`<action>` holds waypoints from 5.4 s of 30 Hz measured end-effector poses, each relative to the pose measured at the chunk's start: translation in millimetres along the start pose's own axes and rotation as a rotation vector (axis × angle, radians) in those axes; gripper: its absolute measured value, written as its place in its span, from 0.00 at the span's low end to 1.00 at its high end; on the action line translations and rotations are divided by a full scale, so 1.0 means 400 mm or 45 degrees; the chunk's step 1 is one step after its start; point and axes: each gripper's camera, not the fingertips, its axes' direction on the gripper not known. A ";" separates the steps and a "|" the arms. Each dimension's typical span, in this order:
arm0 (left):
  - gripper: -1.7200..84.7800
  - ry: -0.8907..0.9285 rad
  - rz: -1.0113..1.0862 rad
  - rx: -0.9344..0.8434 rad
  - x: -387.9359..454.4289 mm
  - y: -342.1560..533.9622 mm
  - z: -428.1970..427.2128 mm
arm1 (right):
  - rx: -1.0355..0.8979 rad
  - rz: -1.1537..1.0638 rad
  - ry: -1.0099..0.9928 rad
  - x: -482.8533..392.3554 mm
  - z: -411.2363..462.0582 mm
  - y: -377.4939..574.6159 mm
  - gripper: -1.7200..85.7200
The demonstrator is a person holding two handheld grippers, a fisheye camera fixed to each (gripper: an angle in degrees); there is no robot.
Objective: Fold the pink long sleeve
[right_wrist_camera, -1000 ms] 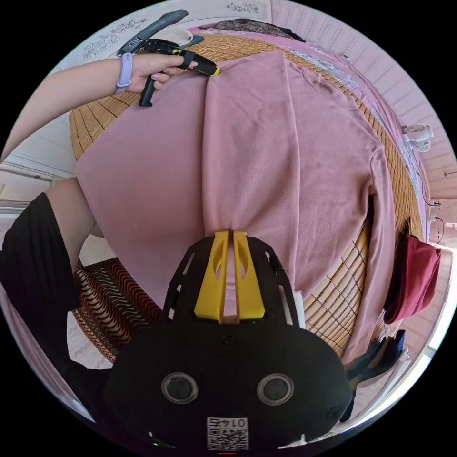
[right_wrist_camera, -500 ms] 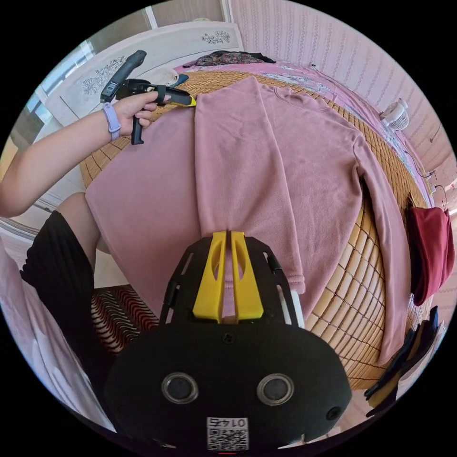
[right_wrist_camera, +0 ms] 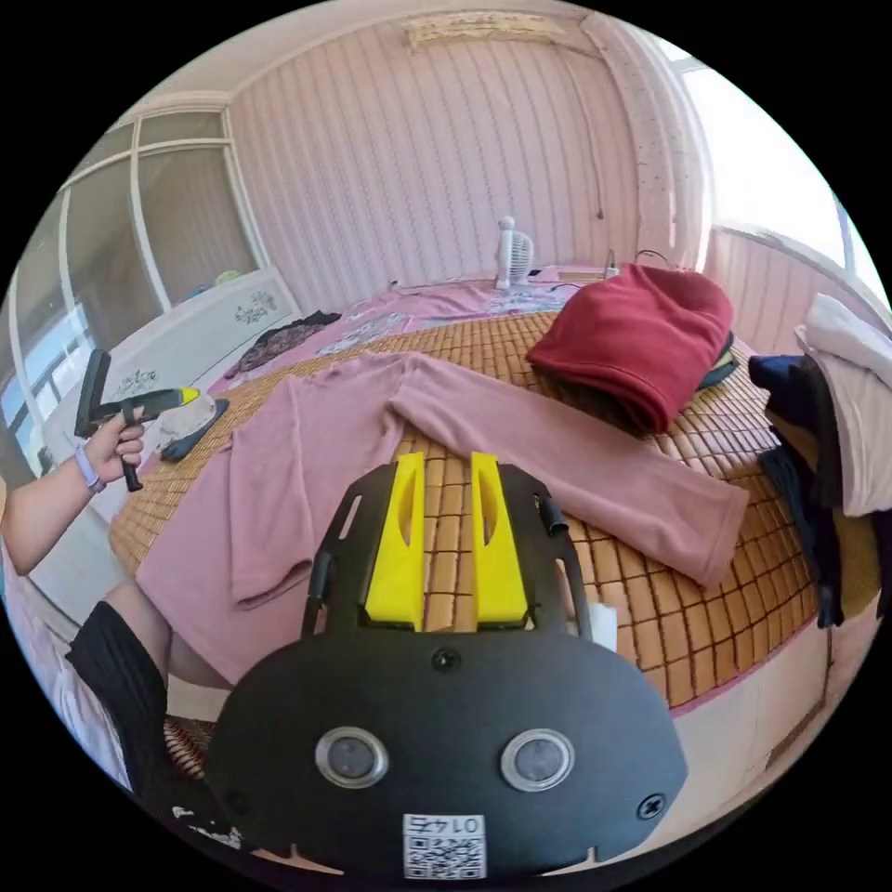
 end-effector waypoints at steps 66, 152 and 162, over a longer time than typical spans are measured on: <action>0.11 -0.110 -0.170 -0.329 0.075 0.303 -0.387 | -0.558 -0.736 -0.622 -0.993 0.043 0.109 0.13; 0.03 0.164 -0.604 -0.136 -0.106 0.045 -1.107 | -0.647 -0.073 -0.775 -0.311 -0.093 -0.200 0.09; 0.07 0.021 -0.531 -0.205 0.023 0.062 -1.009 | -0.706 -0.065 -0.439 -0.427 -0.086 -0.054 0.16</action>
